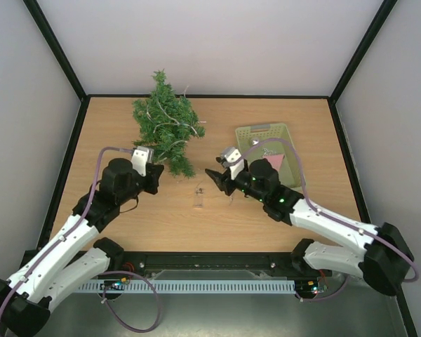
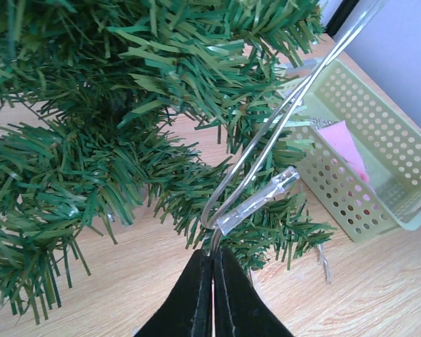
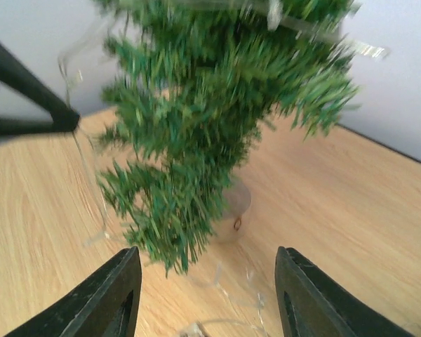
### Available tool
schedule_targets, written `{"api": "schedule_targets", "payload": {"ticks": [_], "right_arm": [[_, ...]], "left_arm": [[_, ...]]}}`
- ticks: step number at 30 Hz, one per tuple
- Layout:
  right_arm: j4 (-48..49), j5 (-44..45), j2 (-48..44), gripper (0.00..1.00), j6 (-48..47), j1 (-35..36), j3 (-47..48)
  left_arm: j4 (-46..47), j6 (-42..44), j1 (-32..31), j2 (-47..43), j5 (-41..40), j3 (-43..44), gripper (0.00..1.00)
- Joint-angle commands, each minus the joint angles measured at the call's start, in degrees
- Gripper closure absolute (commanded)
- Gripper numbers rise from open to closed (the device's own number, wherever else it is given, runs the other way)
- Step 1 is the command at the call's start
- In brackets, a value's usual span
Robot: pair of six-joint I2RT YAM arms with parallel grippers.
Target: Decorate the small christmas tree
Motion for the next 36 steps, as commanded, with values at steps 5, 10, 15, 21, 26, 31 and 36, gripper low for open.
{"api": "schedule_targets", "payload": {"ticks": [5, 10, 15, 21, 26, 31, 36], "right_arm": [[5.84, -3.07, 15.10, 0.50, -20.76, 0.29, -0.55], [8.84, 0.09, 25.06, 0.52, -24.36, 0.18, 1.26], [10.77, 2.96, 32.35, 0.53, -24.20, -0.54, 2.20], [13.29, 4.90, 36.02, 0.55, -23.84, -2.11, 3.11], [13.73, 3.89, 39.59, 0.59, -24.72, -3.21, 4.85], [14.72, 2.50, 42.09, 0.65, -24.98, -4.27, 6.39], [15.09, 2.05, 43.27, 0.75, -25.95, -4.89, 7.79]], "left_arm": [[-2.72, -4.00, 2.60, -1.09, -0.11, 2.16, 0.98], [-2.67, -5.74, 3.35, -1.82, 1.06, 2.30, 0.98], [-2.14, -6.75, 3.53, -2.18, 2.22, 1.98, 0.98], [-1.85, -6.97, 3.71, -2.12, 3.16, 2.01, 0.98], [-1.51, -7.14, 3.78, -1.80, 3.60, 2.06, 0.98], [-1.41, -7.67, 3.83, -1.46, 3.82, 1.90, 0.98], [-1.53, -7.34, 3.79, -1.42, 3.56, 2.14, 0.98]]}}
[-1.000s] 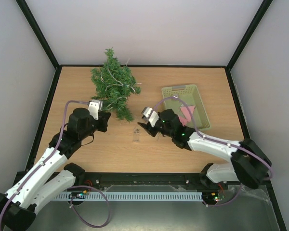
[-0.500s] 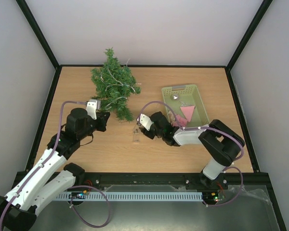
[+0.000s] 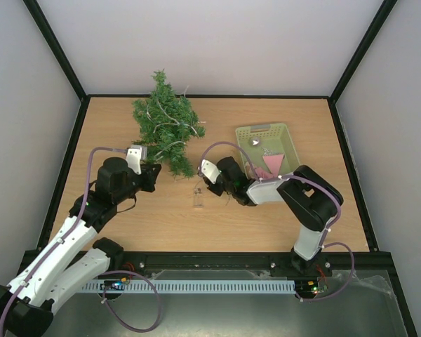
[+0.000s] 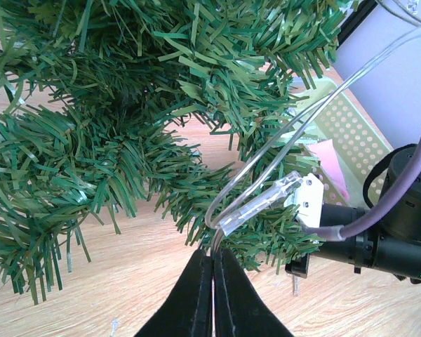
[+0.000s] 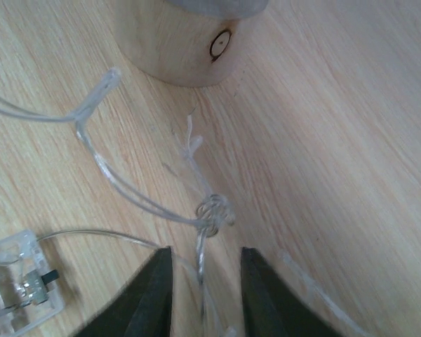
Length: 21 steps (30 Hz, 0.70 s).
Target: Decorate the small christmas tree
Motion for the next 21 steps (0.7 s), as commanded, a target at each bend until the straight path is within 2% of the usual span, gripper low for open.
{"api": "schedule_targets", "payload": {"ticks": [1, 4, 9, 14, 21], "right_arm": [[3.03, -0.52, 0.76, 0.82, -1.23, -0.82, 2.18], [2.35, 0.86, -1.24, 0.98, -1.58, -1.03, 1.80], [0.59, 4.04, -9.23, 0.98, 2.37, -2.29, -0.90], [-7.81, 7.61, -17.08, 0.98, 1.51, -3.32, -0.43], [-14.35, 8.20, -26.39, 0.98, 8.02, -5.15, -0.73]], "left_arm": [[0.02, -0.25, 0.38, 0.03, 0.31, 1.56, 0.98], [-0.37, -0.18, 0.42, -0.07, -0.34, 1.60, 0.98], [-1.67, 0.30, 0.60, 0.26, -1.60, 2.08, 0.97], [-3.12, 0.73, 0.75, 0.16, -3.29, 2.49, 0.98], [-2.84, 1.60, 0.95, -0.35, -4.16, 1.42, 0.98]]}}
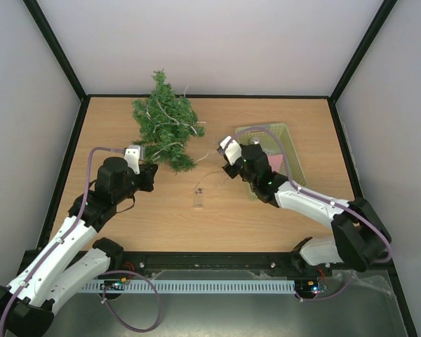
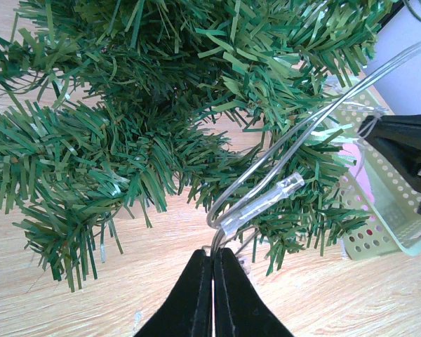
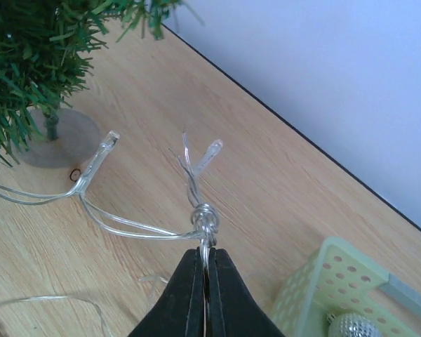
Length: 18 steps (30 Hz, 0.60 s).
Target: Decorate the small christmas tree
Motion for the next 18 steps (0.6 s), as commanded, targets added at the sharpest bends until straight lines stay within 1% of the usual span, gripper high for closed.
{"api": "schedule_targets", "payload": {"ticks": [1, 5, 8, 14, 16, 18], "right_arm": [[-8.50, 1.48, -3.75, 0.98, 5.20, -0.79, 1.19], [-14.46, 0.80, -7.62, 0.98, 10.63, -0.96, 4.09], [-20.38, 2.75, -9.18, 0.98, 13.78, -0.97, 7.54], [-27.58, 9.13, -11.32, 0.98, 15.98, -0.99, 11.07], [-29.36, 9.69, -12.15, 0.98, 16.48, -1.01, 11.29], [-30.87, 8.13, -13.62, 0.98, 16.61, -0.97, 11.51]], "left_arm": [[-0.59, 1.33, 0.47, -0.33, -1.12, 0.95, 0.98], [-0.22, 2.30, 0.56, 0.20, -1.69, 0.52, 0.98], [0.53, 2.17, 0.63, -0.17, -1.42, -0.20, 0.98], [0.62, 1.96, 0.64, 0.10, -0.84, -0.31, 0.97], [0.78, 1.88, 0.64, 0.06, -0.69, -0.31, 0.98], [0.73, 1.69, 0.64, 0.07, -0.64, -0.08, 0.98]]}}
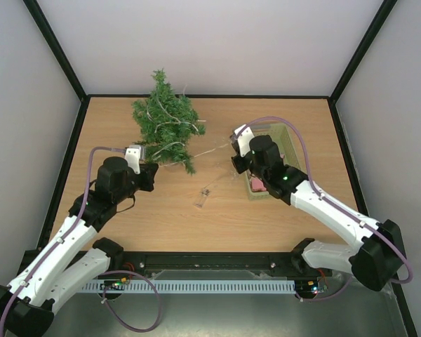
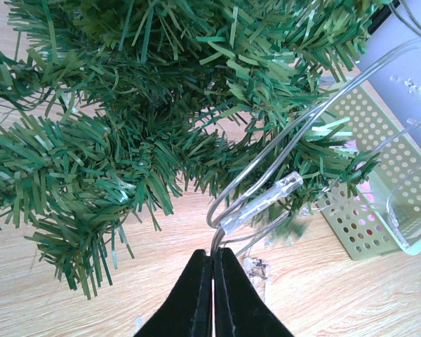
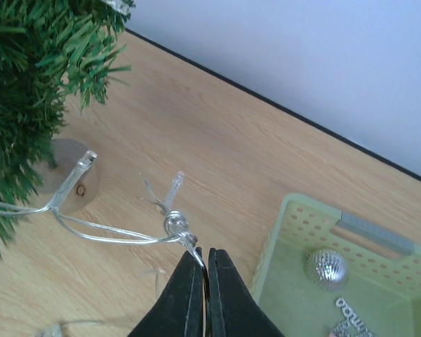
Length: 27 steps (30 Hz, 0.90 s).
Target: Decorate the small christmas tree
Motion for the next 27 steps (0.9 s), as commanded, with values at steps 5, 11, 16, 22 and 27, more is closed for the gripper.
{"api": "schedule_targets", "payload": {"ticks": [5, 11, 16, 22, 27], "right_arm": [[-10.93, -11.24, -5.96, 0.98, 3.66, -0.44, 2.77], [-9.89, -32.59, -11.89, 0.98, 4.62, 1.28, 0.52], [-7.53, -38.79, -14.83, 0.98, 5.01, 2.66, 1.52], [-2.77, -48.86, -16.71, 0.98, 6.31, 4.30, 0.78], [-1.21, -46.52, -16.03, 0.98, 7.34, 4.95, 1.23]], "left_arm": [[-0.24, -0.06, 0.67, -0.22, 0.20, 0.74, 0.98], [-1.49, -2.60, 0.71, -0.07, 0.03, 1.20, 0.97], [-3.75, -5.56, 0.71, -0.76, 1.10, 2.55, 0.89], [-4.01, -2.14, 0.71, -3.48, 3.43, 2.73, 0.68], [2.71, 9.37, 0.71, -7.87, 16.05, 2.67, 0.56]]}}
